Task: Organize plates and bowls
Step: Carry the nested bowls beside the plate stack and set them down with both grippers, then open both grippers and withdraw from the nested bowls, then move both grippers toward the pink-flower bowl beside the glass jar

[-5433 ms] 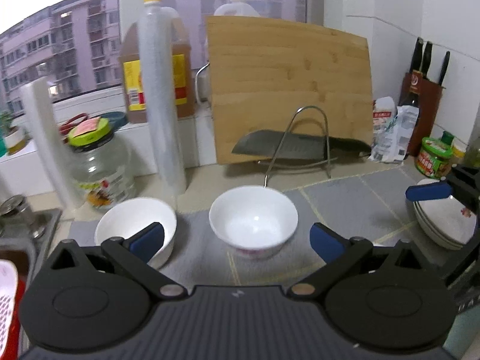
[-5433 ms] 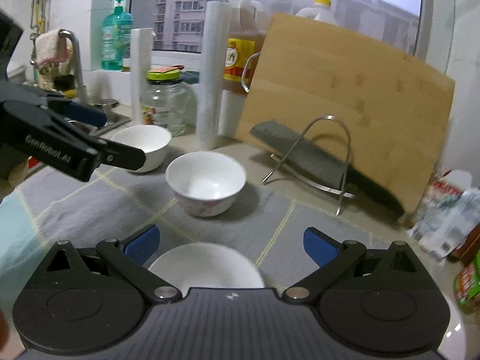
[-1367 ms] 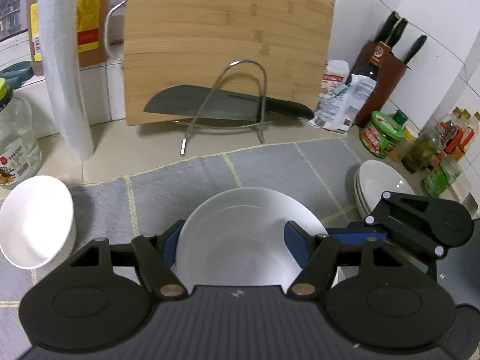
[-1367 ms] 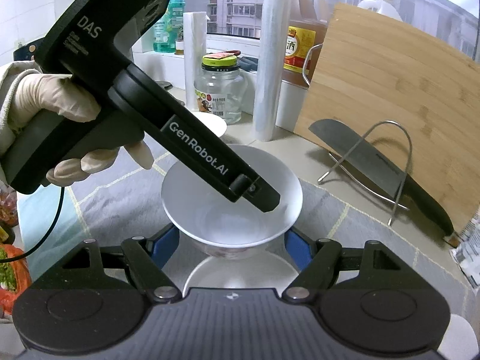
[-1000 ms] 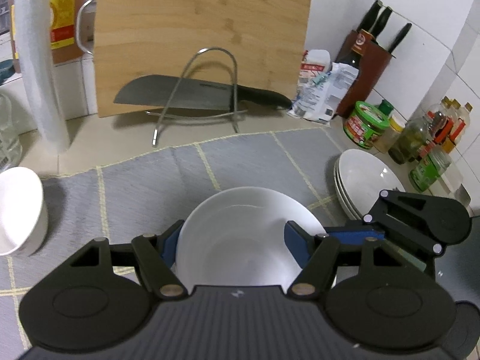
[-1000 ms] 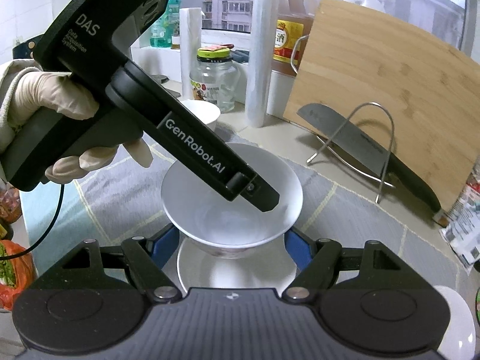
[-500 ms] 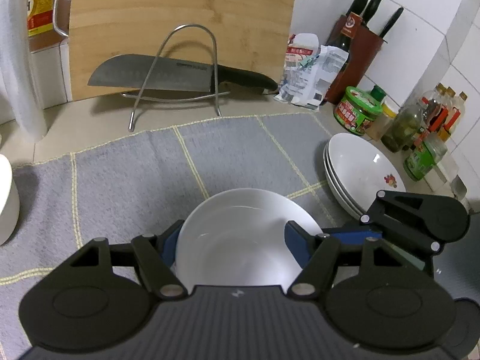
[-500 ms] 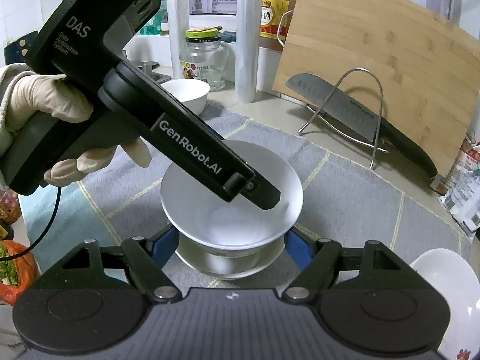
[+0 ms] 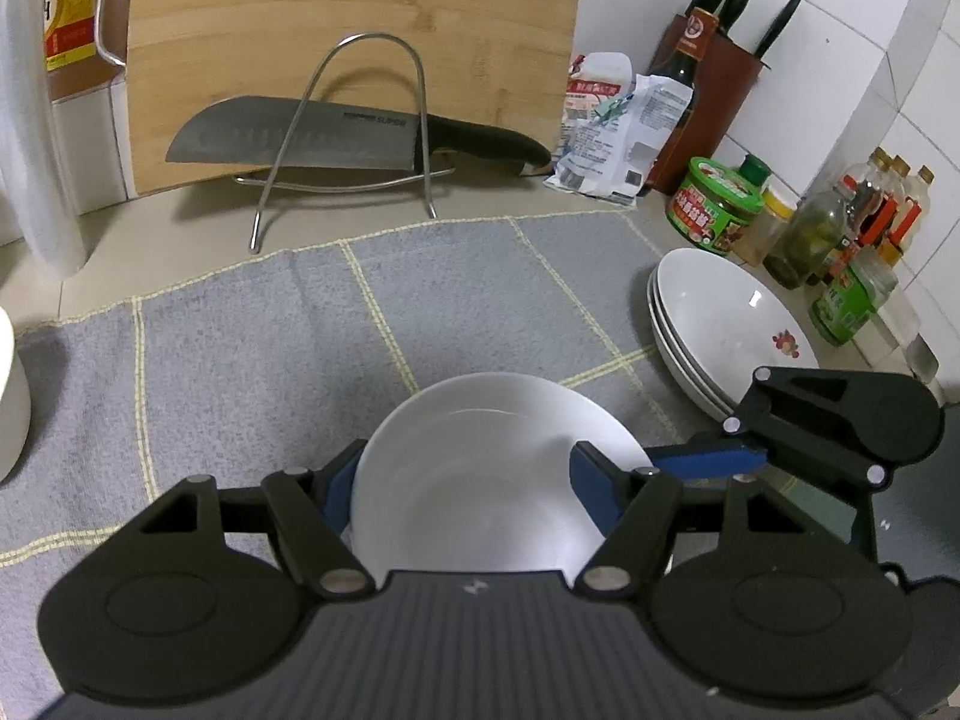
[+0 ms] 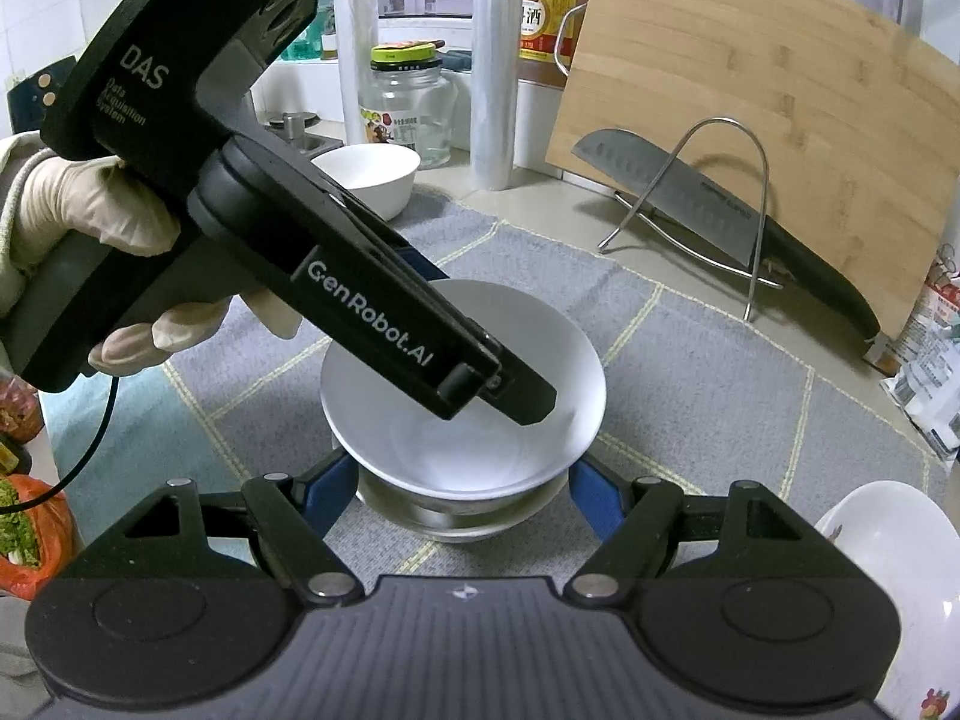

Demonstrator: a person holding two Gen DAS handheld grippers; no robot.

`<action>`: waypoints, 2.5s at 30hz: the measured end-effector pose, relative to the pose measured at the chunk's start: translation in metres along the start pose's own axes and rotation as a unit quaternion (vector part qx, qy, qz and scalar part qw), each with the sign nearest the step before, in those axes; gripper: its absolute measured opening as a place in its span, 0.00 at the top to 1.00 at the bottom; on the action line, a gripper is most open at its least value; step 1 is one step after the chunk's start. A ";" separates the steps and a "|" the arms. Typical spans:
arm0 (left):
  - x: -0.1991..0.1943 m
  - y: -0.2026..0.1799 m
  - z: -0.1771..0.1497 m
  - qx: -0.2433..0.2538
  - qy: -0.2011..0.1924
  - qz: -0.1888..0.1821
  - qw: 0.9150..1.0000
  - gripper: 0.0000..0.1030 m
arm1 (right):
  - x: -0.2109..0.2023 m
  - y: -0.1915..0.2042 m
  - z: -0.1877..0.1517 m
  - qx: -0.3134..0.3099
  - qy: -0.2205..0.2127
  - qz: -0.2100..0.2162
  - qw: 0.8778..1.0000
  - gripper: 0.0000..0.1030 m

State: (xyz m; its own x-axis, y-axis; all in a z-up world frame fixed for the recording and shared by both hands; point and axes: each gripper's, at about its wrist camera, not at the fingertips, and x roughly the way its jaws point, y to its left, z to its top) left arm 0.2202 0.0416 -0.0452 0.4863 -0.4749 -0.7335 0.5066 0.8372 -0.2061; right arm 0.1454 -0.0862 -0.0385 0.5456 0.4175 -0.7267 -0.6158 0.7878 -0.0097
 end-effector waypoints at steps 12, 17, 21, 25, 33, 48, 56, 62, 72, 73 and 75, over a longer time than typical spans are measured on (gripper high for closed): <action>-0.010 0.006 -0.009 0.003 -0.024 0.024 0.999 0.16 | -0.008 -0.006 -0.004 0.016 -0.019 0.002 1.000 0.00; -0.025 0.010 -0.018 -0.007 -0.046 0.040 0.998 0.15 | -0.014 -0.016 -0.003 0.047 -0.036 0.004 0.998 0.00; -0.037 0.014 -0.029 -0.030 -0.067 0.050 0.996 0.15 | -0.012 -0.021 -0.001 0.066 -0.041 -0.010 0.997 0.00; -0.048 0.015 -0.043 -0.055 -0.085 0.060 0.993 0.14 | -0.008 -0.019 -0.005 0.064 -0.035 -0.004 0.997 0.00; -0.064 0.007 -0.069 -0.071 -0.108 0.098 0.987 0.14 | -0.008 -0.018 -0.008 0.069 -0.038 0.005 0.997 0.00; -0.085 0.001 -0.100 -0.106 -0.131 0.146 0.975 0.12 | -0.006 -0.022 -0.008 0.092 -0.050 -0.008 0.994 0.00; -0.091 -0.007 -0.115 -0.112 -0.128 0.160 0.972 0.12 | -0.005 -0.020 -0.017 0.089 -0.054 0.000 0.995 0.00; -0.102 0.000 -0.125 -0.107 -0.134 0.186 0.967 0.10 | -0.019 -0.017 -0.014 0.098 -0.067 -0.017 0.993 0.00; -0.108 0.071 -0.137 -0.078 -0.132 0.227 0.962 0.04 | -0.006 0.007 0.027 0.128 -0.072 -0.055 0.988 0.00; -0.106 0.081 -0.137 -0.068 -0.127 0.231 0.962 0.03 | -0.003 0.011 0.033 0.134 -0.072 -0.059 0.987 0.00; -0.101 0.100 -0.137 -0.055 -0.122 0.230 0.964 0.03 | 0.006 0.020 0.044 0.142 -0.070 -0.065 0.985 0.00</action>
State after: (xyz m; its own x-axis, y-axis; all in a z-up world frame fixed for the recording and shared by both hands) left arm 0.1243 0.2104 -0.0800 0.8005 -0.0858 -0.5932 0.1259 0.9917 0.0265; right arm 0.1612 -0.0476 -0.0123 0.6941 0.3480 -0.6302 -0.3628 0.9252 0.1113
